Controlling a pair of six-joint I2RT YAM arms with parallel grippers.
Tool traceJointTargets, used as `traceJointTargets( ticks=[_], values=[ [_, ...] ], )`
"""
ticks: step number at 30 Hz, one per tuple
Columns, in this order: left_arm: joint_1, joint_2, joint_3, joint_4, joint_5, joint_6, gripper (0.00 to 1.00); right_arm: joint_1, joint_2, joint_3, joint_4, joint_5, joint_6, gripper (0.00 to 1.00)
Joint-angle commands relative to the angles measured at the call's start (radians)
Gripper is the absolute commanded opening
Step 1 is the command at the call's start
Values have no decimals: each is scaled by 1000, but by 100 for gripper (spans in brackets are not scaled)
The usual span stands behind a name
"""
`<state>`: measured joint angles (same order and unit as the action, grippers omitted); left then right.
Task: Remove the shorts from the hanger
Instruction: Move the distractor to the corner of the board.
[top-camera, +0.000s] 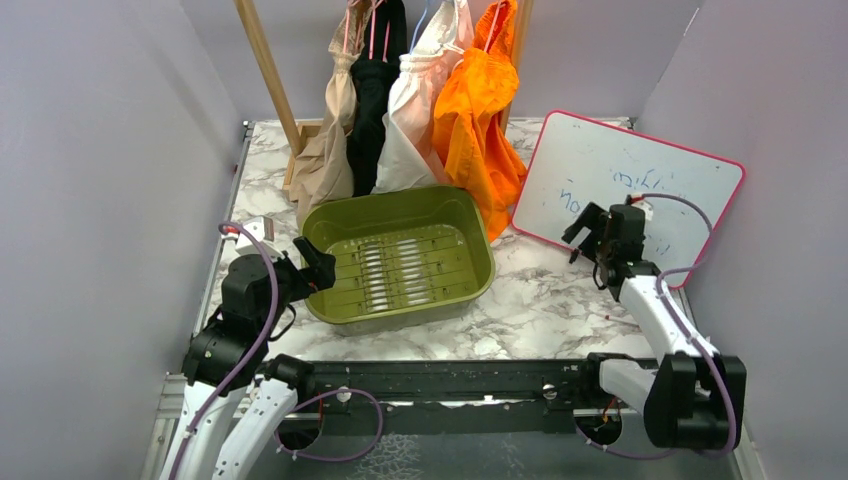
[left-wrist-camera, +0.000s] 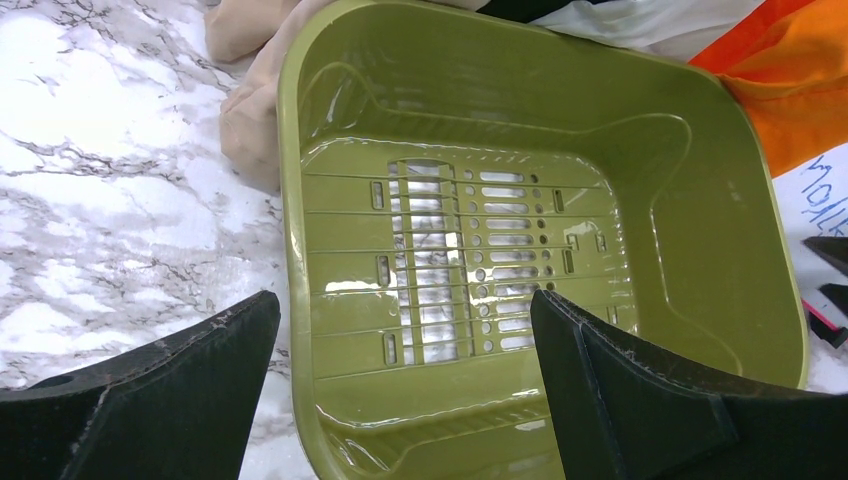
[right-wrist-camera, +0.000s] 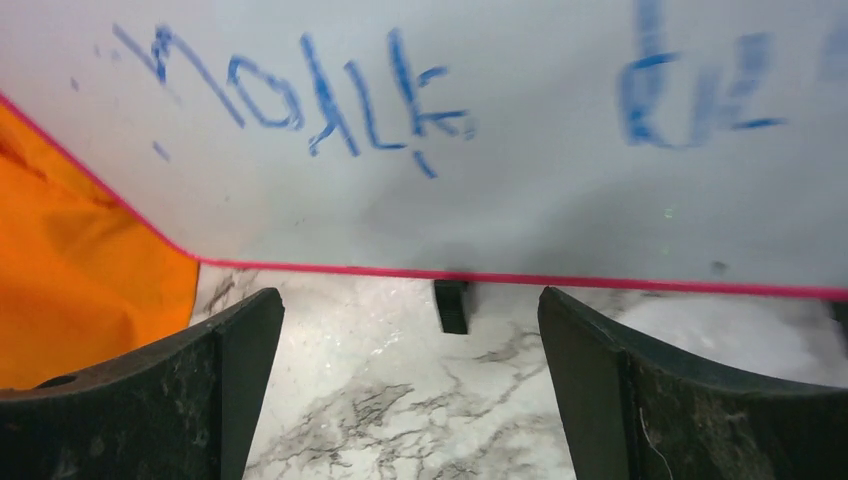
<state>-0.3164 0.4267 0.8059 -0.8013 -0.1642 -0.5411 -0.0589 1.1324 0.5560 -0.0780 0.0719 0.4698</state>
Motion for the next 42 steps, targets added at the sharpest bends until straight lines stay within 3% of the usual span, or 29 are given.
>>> traceJointTargets(
  ticks=[1,6,8,11,20,31,39,42],
  values=[
    [-3,15,7,41,20,4,99,-5,-121,51,-187,340,110,99],
    [-3,42,-2,63,53,17,99,-8,-159,89,-368,735,308,99],
    [-4,52,-1,68,60,23,99,-46,-129,103,-410,766,350,99],
    [-3,61,-5,71,72,28,99,-174,-64,115,-408,666,349,99],
    [-3,67,-19,86,95,34,99,-395,33,118,-369,560,327,99],
    [-3,64,-26,88,76,21,99,-401,212,124,-216,309,226,99],
    [-2,65,-31,88,71,5,99,-400,372,228,-100,80,97,100],
    [-3,71,-35,90,73,1,99,-400,384,251,-124,83,120,99]
  ],
)
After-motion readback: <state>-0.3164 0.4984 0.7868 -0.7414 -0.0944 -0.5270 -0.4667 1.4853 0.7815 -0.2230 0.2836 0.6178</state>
